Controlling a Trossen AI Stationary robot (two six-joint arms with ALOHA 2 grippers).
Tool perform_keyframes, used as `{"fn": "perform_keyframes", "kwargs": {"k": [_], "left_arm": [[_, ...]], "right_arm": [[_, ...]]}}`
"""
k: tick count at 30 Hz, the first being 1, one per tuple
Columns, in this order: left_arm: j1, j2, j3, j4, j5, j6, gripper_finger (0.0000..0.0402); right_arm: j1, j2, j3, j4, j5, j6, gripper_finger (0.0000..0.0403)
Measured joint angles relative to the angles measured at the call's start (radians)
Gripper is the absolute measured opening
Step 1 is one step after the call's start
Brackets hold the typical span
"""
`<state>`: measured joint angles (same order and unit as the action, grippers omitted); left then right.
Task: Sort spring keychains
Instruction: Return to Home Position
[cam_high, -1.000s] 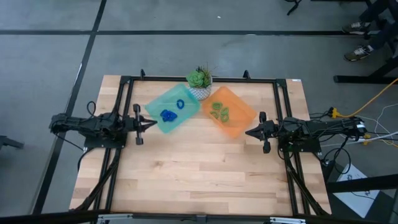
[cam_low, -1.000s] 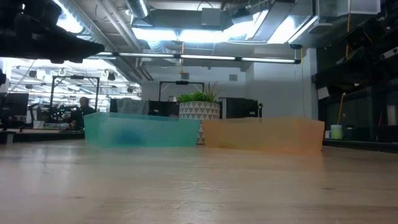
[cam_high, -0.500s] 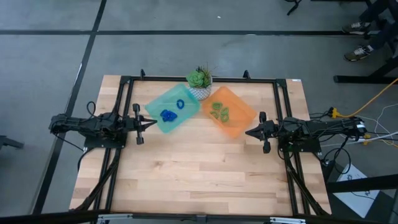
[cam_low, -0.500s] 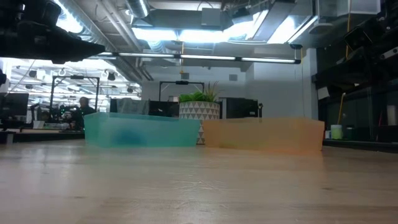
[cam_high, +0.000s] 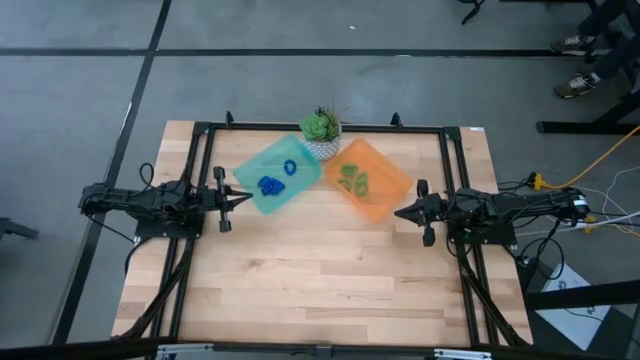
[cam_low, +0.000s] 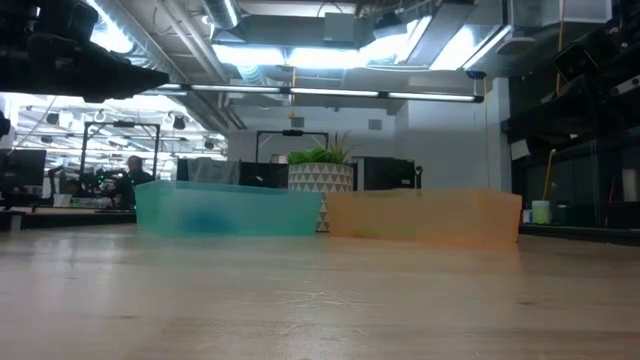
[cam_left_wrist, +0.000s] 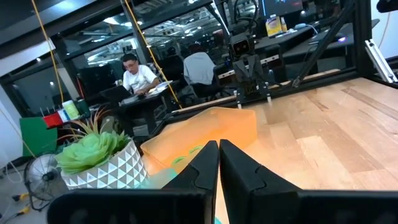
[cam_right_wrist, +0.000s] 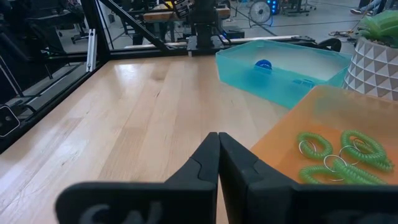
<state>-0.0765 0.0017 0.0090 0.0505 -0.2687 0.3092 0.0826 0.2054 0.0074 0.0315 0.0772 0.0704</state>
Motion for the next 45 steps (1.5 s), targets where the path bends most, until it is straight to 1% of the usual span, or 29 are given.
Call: {"fn": "perform_keyframes", "kwargs": {"k": [10, 20, 27, 38, 45], "left_arm": [[0.000, 0.000, 0.000, 0.000, 0.000, 0.000, 0.0007], [0.000, 0.000, 0.000, 0.000, 0.000, 0.000, 0.0012], [0.000, 0.000, 0.000, 0.000, 0.000, 0.000, 0.0007], [0.000, 0.001, 0.000, 0.000, 0.000, 0.000, 0.0012], [0.000, 0.001, 0.000, 0.000, 0.000, 0.000, 0.0007]], "right_arm": [[0.000, 0.000, 0.000, 0.000, 0.000, 0.000, 0.0007], [0.000, 0.000, 0.000, 0.000, 0.000, 0.000, 0.0007], [0.000, 0.000, 0.000, 0.000, 0.000, 0.000, 0.0007], [0.000, 0.000, 0.000, 0.000, 0.000, 0.000, 0.0007], [0.000, 0.000, 0.000, 0.000, 0.000, 0.000, 0.0007]]}}
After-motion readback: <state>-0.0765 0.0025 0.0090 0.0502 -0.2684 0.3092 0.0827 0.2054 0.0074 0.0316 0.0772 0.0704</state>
